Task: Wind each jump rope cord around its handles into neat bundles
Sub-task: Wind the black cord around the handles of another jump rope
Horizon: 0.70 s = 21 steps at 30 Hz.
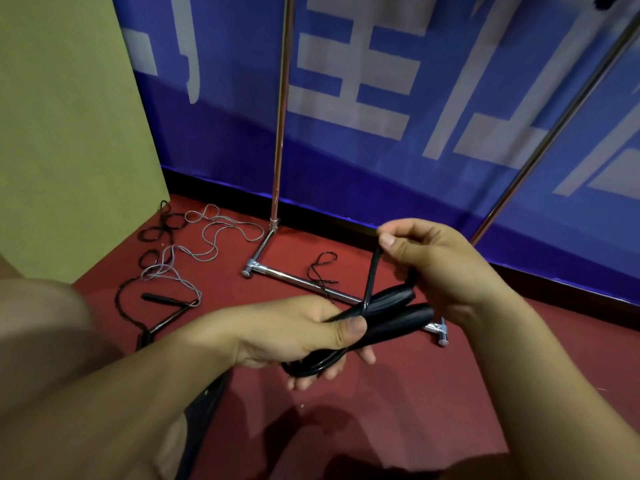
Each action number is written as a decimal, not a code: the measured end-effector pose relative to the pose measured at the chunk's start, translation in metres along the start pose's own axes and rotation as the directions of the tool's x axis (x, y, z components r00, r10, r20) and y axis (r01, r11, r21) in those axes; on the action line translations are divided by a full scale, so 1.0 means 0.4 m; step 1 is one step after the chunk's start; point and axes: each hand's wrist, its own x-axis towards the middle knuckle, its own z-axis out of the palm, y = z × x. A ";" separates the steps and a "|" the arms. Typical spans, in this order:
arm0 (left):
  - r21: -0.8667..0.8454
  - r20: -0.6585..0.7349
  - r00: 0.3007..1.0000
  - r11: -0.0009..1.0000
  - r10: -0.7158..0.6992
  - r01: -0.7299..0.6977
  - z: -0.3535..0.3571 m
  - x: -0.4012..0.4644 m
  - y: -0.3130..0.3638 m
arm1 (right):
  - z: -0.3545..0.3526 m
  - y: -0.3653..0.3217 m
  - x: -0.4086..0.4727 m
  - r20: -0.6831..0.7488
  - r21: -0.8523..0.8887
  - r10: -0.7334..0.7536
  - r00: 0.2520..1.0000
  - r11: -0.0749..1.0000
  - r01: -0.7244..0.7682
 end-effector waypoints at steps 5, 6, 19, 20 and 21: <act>-0.134 0.026 0.986 0.978 0.166 -0.161 -0.029 -0.020 -0.001 | 0.015 0.003 0.017 0.119 0.272 0.147 0.982 0.947 -0.174; -0.156 0.028 0.981 0.970 0.194 -0.187 -0.036 -0.025 -0.003 | 0.024 0.010 0.017 0.125 0.257 0.134 0.983 0.953 -0.163; -0.281 -0.609 0.780 0.879 0.146 -0.385 -0.066 -0.001 -0.005 | 0.082 0.086 -0.072 0.141 -0.027 0.207 0.968 0.978 -0.205; -0.266 -0.636 0.760 0.885 0.137 -0.382 -0.071 0.000 -0.005 | 0.079 0.091 -0.078 0.149 -0.055 0.201 0.968 0.979 -0.195; -0.258 -0.652 0.748 0.890 0.127 -0.377 -0.073 0.002 -0.007 | 0.078 0.092 -0.084 0.161 -0.073 0.190 0.969 0.981 -0.180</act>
